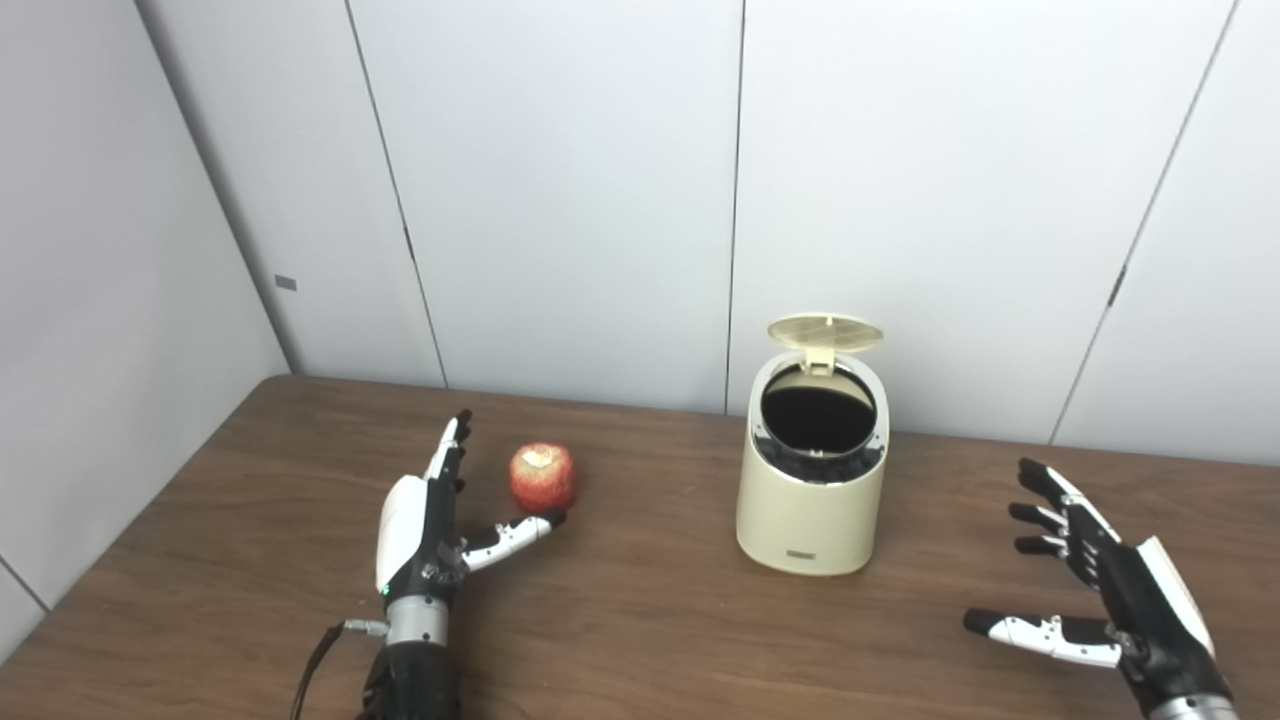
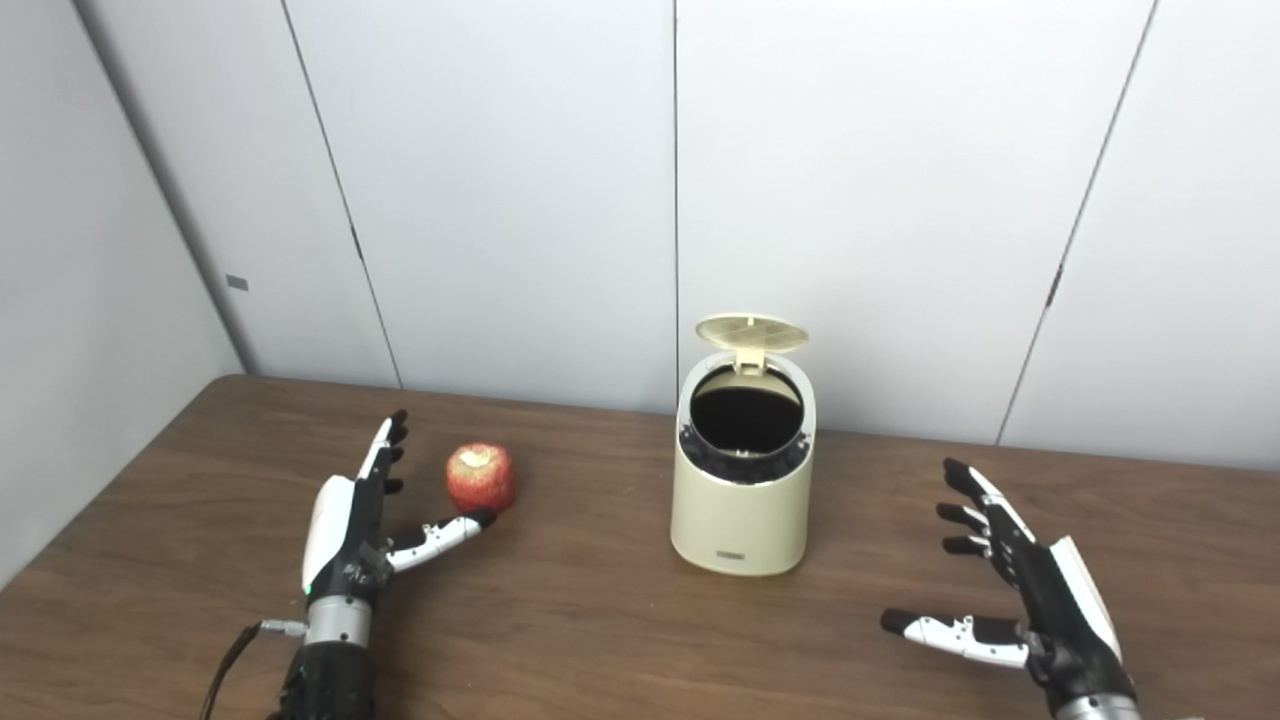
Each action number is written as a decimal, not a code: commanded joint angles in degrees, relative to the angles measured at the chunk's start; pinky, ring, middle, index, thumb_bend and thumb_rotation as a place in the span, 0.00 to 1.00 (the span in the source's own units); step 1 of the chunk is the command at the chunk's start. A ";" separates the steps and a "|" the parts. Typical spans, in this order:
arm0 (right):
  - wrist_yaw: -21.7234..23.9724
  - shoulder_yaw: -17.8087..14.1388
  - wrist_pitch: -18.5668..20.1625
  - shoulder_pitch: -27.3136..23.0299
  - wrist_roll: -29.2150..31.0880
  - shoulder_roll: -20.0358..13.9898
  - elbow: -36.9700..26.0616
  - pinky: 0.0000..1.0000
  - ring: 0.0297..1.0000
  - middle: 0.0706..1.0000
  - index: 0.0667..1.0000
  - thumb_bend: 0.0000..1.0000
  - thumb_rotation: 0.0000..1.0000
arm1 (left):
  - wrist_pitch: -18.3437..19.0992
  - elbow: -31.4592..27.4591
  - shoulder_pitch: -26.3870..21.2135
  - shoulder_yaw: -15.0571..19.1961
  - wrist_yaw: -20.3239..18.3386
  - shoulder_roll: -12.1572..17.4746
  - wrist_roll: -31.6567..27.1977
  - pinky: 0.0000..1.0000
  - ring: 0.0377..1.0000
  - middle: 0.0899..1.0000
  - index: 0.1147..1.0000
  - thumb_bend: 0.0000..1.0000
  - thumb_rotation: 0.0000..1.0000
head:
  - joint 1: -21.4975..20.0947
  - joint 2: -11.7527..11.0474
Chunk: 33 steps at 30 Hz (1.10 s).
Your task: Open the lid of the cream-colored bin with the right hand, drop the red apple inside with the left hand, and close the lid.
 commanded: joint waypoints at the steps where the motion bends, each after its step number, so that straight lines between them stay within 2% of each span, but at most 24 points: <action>1: -0.34 -0.64 -0.29 -1.71 -0.04 -1.04 -2.18 0.72 0.83 0.91 0.90 0.78 0.04 | 1.09 -0.72 -2.78 -0.61 -0.67 1.73 0.19 0.77 0.88 0.91 0.96 0.99 0.32 | -0.03 0.11; 11: 0.02 -0.80 0.54 -1.41 0.13 -1.08 -3.19 0.71 0.82 0.91 0.90 0.77 0.05 | 3.22 1.80 -3.63 -4.44 -1.33 3.48 1.23 0.69 0.78 0.80 0.85 0.98 0.31 | -0.11 0.46; 16: 0.10 -0.77 0.75 -1.18 0.13 -1.10 -3.87 0.71 0.82 0.91 0.90 0.77 0.05 | 4.16 3.59 -4.20 -6.73 -0.13 3.72 3.99 0.59 0.69 0.73 0.77 0.96 0.30 | -0.41 0.71; 21: 0.22 -0.87 1.19 -0.88 0.41 -1.07 -4.27 0.71 0.81 0.91 0.90 0.77 0.08 | 4.93 5.06 -4.75 -8.39 0.68 3.77 5.18 0.56 0.65 0.68 0.73 0.93 0.29 | -0.83 0.97; 25: 0.14 -0.92 1.32 -0.74 0.23 -1.24 -4.67 0.70 0.82 0.92 0.90 0.77 0.09 | 3.75 7.22 -5.28 -9.93 2.01 3.69 5.78 0.51 0.58 0.63 0.68 0.90 0.25 | -0.97 1.08; 32: 0.01 -1.07 1.03 -0.42 0.27 -1.23 -5.31 0.69 0.81 0.91 0.90 0.76 0.09 | 1.74 11.17 -6.50 -11.67 4.79 3.15 6.11 0.45 0.52 0.52 0.56 0.82 0.12 | -1.52 1.45; 33: 0.04 -1.12 1.06 -0.31 0.45 -1.18 -5.42 0.69 0.81 0.91 0.90 0.76 0.10 | 1.26 11.87 -6.72 -11.68 5.55 2.95 6.00 0.44 0.50 0.50 0.48 0.65 0.09 | -1.54 1.46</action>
